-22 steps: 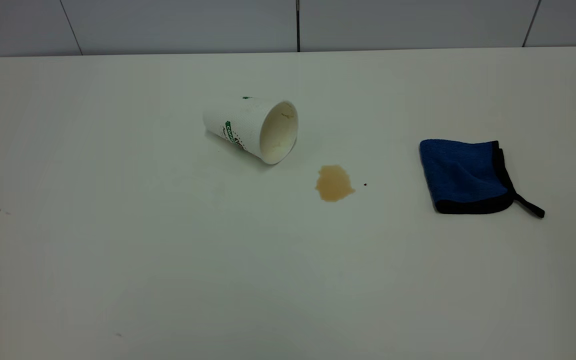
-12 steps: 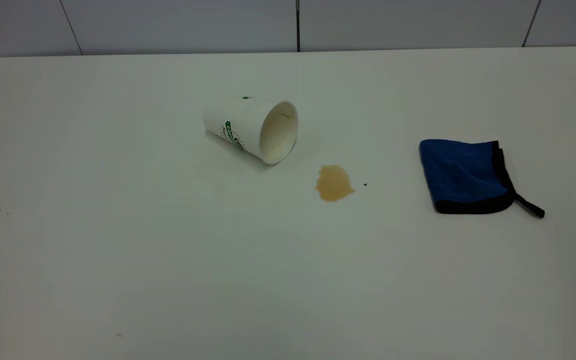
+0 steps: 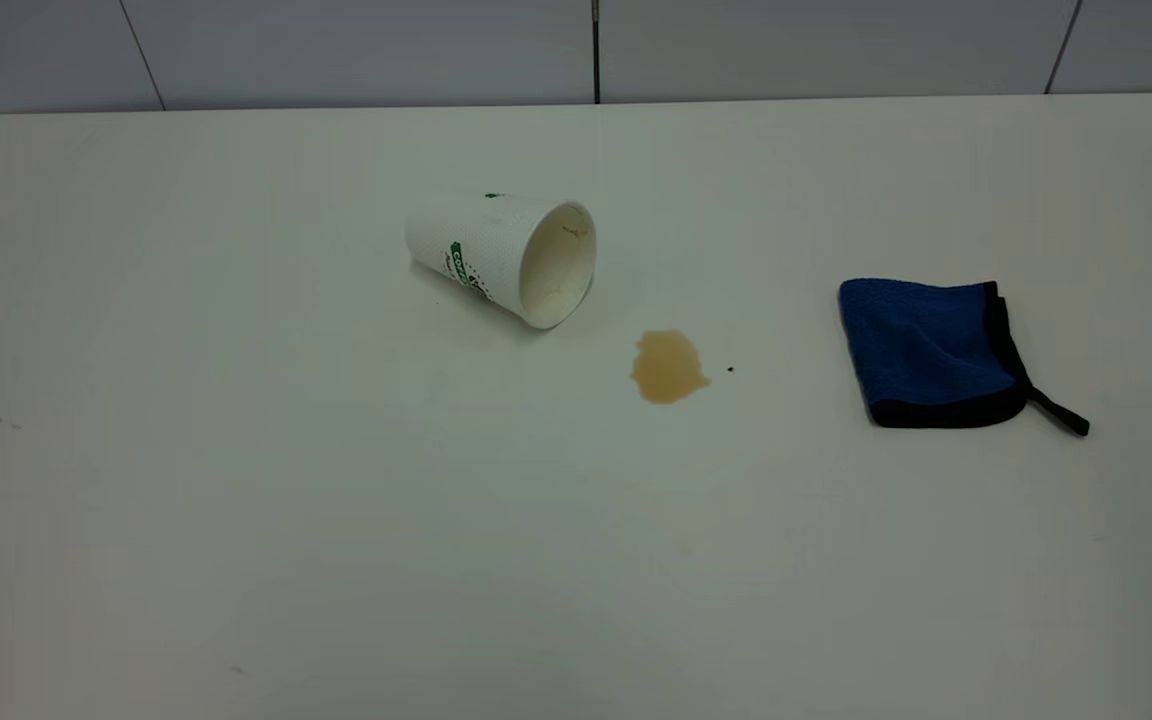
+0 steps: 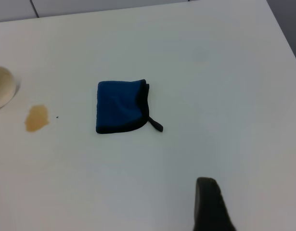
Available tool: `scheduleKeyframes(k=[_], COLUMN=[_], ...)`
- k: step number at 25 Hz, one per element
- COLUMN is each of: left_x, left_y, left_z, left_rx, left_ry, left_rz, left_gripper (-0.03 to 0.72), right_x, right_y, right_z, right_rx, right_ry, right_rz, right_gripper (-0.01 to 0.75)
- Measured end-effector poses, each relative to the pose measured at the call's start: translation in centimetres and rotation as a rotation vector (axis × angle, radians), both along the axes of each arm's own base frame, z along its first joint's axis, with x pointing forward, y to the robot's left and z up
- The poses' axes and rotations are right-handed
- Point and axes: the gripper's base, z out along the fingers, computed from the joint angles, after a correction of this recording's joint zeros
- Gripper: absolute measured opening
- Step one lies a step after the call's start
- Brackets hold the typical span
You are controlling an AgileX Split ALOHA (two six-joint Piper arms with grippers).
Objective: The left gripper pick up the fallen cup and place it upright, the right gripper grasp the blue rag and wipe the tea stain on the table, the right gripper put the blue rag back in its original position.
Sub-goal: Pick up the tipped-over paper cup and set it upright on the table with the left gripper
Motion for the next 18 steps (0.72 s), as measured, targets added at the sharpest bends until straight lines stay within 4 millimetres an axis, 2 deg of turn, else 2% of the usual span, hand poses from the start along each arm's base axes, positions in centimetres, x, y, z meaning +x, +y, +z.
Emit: scheduleKeyframes(k=[18], left_x=[0.06], left_y=[0.20], left_z=[0.04], left_rx=[0.001], left_ry=[-0.005], left_rz=[0.028], left_gripper=[0.515], right_x=[0.00], right_y=[0.00], right_z=[0.00], right_rx=[0.000], right_ry=[0.000], right_rz=[0.000], right_gripper=[0.491])
